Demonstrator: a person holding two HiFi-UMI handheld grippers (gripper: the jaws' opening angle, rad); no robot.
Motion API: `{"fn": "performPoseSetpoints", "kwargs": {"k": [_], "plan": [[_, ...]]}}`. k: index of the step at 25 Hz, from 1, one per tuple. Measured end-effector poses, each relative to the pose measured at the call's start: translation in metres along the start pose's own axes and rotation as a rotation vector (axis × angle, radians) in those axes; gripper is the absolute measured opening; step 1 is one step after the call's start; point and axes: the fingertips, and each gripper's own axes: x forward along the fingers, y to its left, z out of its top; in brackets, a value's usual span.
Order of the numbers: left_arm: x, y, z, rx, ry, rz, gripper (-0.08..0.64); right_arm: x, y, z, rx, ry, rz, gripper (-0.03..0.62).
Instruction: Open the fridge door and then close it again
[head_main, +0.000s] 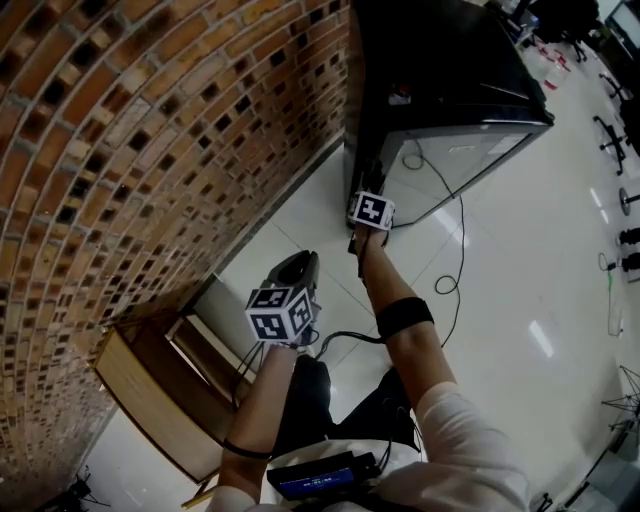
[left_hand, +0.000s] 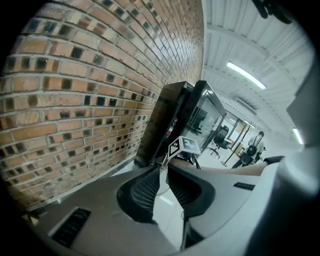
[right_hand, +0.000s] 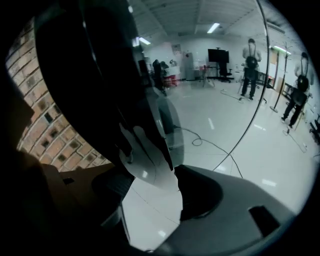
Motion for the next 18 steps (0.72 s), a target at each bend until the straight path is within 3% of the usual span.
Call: {"fn": "performPoseSetpoints", "kwargs": {"k": [5,18], "plan": [[-0.004,0.025,0.002,-0.016,0.000,0.031,0.054,0.012,0.004,0.017,0.051,-0.002,-0.052,0.307],[-0.005,0.051,-0.002,-0.048,0.014,0.055,0.054,0.036,0.012,0.049,0.122,-0.033,-0.081,0.311]]}}
